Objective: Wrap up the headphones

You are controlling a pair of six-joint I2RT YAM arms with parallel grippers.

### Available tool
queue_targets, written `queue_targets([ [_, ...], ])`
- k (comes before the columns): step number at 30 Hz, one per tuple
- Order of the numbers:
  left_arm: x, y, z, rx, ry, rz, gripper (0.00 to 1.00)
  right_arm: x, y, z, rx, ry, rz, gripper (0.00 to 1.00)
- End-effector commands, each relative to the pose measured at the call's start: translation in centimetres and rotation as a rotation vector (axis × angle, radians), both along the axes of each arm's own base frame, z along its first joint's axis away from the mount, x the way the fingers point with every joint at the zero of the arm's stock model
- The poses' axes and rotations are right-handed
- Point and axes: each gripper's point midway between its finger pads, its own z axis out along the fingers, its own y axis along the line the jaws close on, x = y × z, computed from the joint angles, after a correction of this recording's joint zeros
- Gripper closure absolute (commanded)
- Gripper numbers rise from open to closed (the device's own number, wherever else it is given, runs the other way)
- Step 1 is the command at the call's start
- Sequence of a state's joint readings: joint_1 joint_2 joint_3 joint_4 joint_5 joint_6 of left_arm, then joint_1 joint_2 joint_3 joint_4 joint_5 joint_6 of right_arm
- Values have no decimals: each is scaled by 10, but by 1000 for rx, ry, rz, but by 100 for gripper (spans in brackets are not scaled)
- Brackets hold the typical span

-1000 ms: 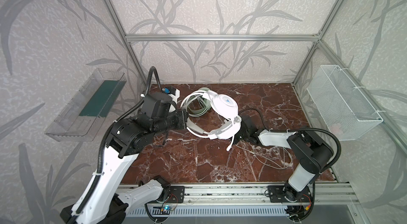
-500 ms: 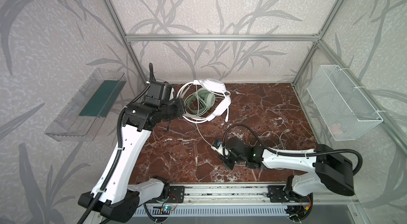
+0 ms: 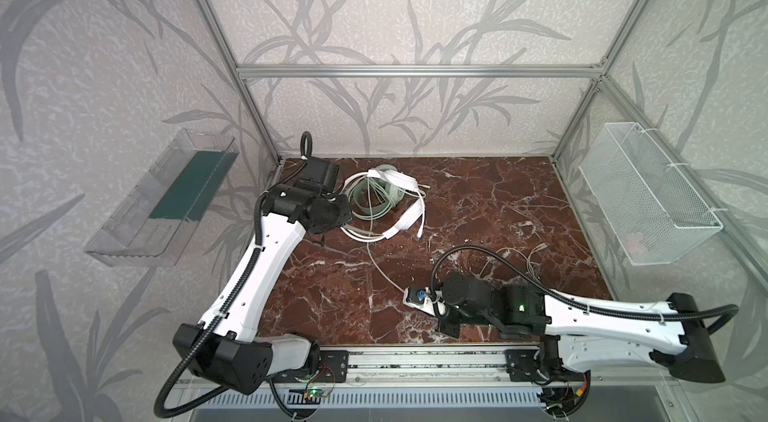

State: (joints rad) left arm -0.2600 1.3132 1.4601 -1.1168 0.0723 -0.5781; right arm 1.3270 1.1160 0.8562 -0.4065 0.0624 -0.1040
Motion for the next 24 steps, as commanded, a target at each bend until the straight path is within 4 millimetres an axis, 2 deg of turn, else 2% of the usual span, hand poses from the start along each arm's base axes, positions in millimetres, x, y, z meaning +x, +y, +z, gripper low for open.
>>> queue_targets([
  [1,14,2,9,-10,-70,10,100,0,-18,-6,-78,-9,-22,100],
  [3,15,3,6,2,-66,9,100,-2,-21,-8,-107,-4,-22,100],
  [5,16,2,2,5,-54,0,100,-6,-18,-3,-110,-17,-7,100],
  [12,16,5,-20,39,-13,-9,100,-18,1,67,-3,-110,83,100],
  [18,14,4,-47,54,37,-15,100,-31,6,104,-3,-261,180,100],
  [20,12,0,-55,47,54,-28,100,-27,7,113,-3,-321,189,100],
  [24,6,-13,-65,64,80,-92,100,-5,7,133,-25,-506,155,100],
])
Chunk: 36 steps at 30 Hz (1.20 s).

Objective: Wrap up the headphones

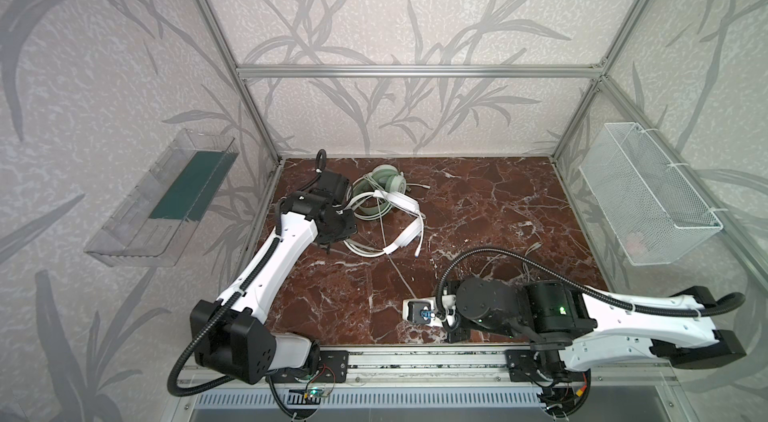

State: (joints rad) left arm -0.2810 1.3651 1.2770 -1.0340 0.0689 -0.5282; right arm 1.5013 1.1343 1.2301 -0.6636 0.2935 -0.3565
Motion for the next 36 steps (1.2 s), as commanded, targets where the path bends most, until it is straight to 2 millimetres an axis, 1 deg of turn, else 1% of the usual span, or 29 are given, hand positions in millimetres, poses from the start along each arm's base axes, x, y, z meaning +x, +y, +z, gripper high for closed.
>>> queue_targets([
  [1,10,-11,3,21,-51,-51,100,20,-1,26,-5,-216,-18,100],
  [3,4,-14,-2,75,-37,-91,100,26,2,38,4,-300,-15,100],
  [6,-4,-19,-11,148,-10,-143,100,27,12,53,13,-366,23,100],
  [8,-10,-22,-17,145,27,-154,100,25,20,55,-6,-381,63,100],
  [11,-15,-25,-24,139,48,-168,100,30,32,56,-15,-391,92,100],
  [14,-21,-31,-24,146,36,-203,100,45,39,64,6,-383,90,100],
  [16,-26,-36,-24,146,28,-239,100,60,39,76,26,-413,63,100],
  [20,-38,-42,-23,153,20,-294,100,88,35,96,72,-422,21,100],
  [24,-50,-42,-28,156,33,-330,100,117,29,116,118,-406,-12,100],
  [27,-58,-41,-32,160,46,-346,100,130,31,118,119,-394,-20,100],
  [31,-65,-45,-27,147,30,-372,100,152,36,110,106,-371,-40,100],
  [34,-70,-50,-18,117,4,-387,100,182,31,101,114,-317,-93,100],
  [36,-73,-53,-11,99,-14,-395,100,197,29,96,120,-284,-117,100],
])
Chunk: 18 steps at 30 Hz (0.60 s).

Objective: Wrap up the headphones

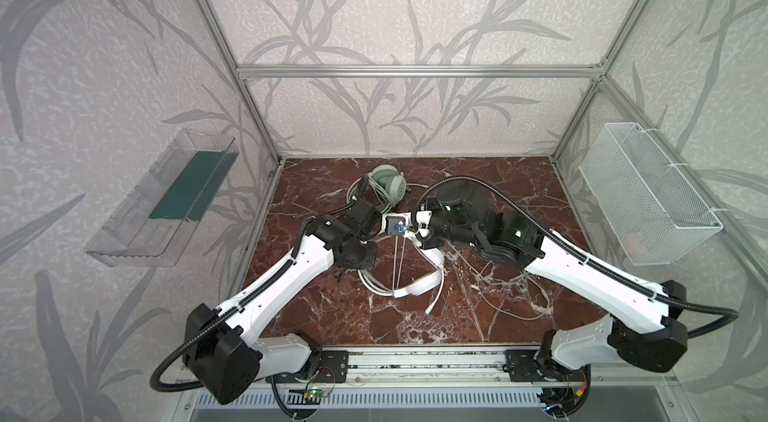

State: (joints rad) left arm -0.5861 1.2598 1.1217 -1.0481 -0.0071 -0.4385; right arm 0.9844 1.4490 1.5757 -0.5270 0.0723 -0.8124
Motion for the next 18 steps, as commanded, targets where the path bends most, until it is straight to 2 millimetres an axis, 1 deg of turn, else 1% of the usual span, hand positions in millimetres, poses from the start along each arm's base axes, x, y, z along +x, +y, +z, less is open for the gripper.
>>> queue_targets([
  [1,-9,-3,17,-36,-29,-36,100,23,0,32,131,-1,-22,100],
  [5,-16,-7,28,-72,-50,-58,100,49,-4,17,147,60,-65,100],
  [11,-24,-13,43,-126,-75,-82,100,83,-13,-5,184,155,-127,100],
  [14,-27,-16,53,-156,-90,-91,100,96,-17,-18,200,198,-157,100],
  [18,-28,-21,66,-207,-119,-99,100,102,-17,-35,199,254,-170,100],
])
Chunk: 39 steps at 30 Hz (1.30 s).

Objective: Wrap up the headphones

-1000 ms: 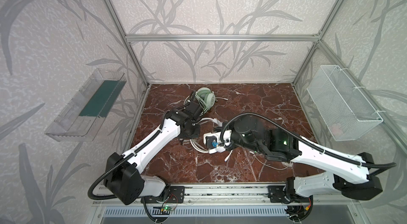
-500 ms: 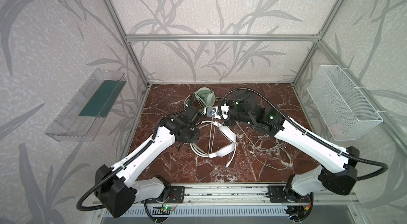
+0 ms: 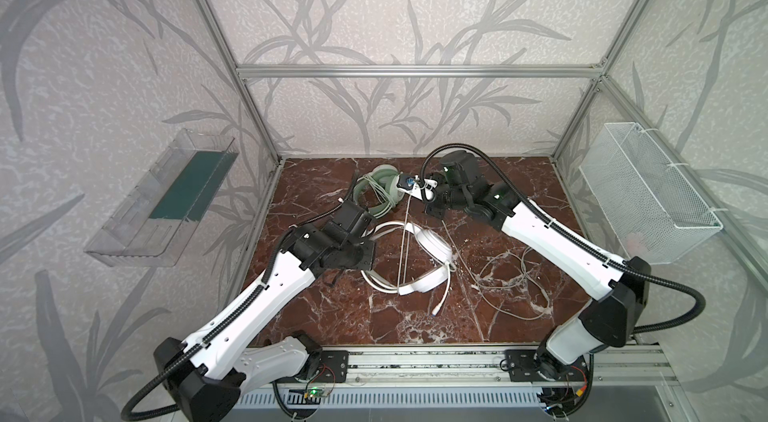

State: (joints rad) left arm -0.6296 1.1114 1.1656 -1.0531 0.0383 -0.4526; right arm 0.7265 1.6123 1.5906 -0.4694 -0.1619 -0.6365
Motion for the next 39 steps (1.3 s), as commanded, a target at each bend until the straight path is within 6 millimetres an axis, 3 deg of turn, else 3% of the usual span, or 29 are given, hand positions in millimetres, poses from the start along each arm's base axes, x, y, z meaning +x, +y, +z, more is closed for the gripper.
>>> queue_targets([
  [1,-15,-8,20,-70,-4,-58,100,16,3,13,89,-11,-44,100],
  [8,-15,-13,41,-141,-74,-66,100,20,3,-13,85,49,-68,100],
  [14,-14,-10,49,-143,-96,-57,100,19,0,-23,112,72,-93,100],
  [20,-12,-2,75,-146,-173,-36,100,29,-7,-63,107,163,-165,100],
  [24,-12,-6,87,-187,-187,-39,100,27,-6,-78,122,205,-180,100],
  [31,-12,-12,107,-241,-216,-45,100,21,-4,-95,150,269,-186,83],
  [39,-13,-9,129,-263,-251,-40,100,13,-4,-113,169,352,-200,74],
])
